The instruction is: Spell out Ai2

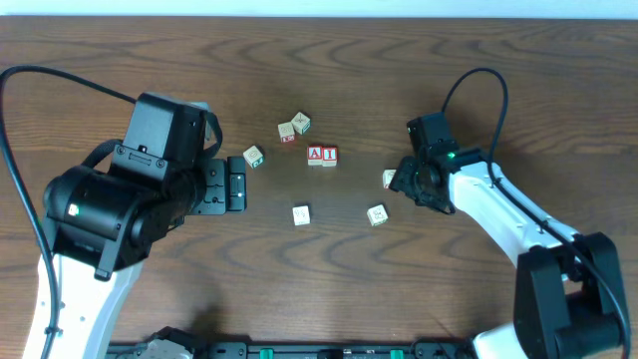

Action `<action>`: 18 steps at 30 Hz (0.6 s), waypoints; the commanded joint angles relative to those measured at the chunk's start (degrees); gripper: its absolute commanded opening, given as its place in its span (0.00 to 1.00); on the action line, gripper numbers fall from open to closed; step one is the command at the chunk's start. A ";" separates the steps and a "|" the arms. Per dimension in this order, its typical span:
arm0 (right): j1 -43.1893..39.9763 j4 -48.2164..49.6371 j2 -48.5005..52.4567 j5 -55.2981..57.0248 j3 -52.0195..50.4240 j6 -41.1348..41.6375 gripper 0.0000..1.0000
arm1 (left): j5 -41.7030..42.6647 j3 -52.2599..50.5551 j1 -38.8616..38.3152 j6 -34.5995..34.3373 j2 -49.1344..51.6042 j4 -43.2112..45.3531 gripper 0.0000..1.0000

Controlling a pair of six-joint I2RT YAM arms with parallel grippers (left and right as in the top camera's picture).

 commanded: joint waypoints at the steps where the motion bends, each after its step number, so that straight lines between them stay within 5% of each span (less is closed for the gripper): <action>1: 1.29 0.79 0.44 1.53 0.22 -0.39 0.60 | -0.57 -0.28 0.02 -0.07 0.42 -0.07 0.95; 18: 2.97 1.53 0.79 5.99 -1.22 0.02 0.61 | -0.55 -0.28 0.02 -0.07 0.42 -0.13 0.96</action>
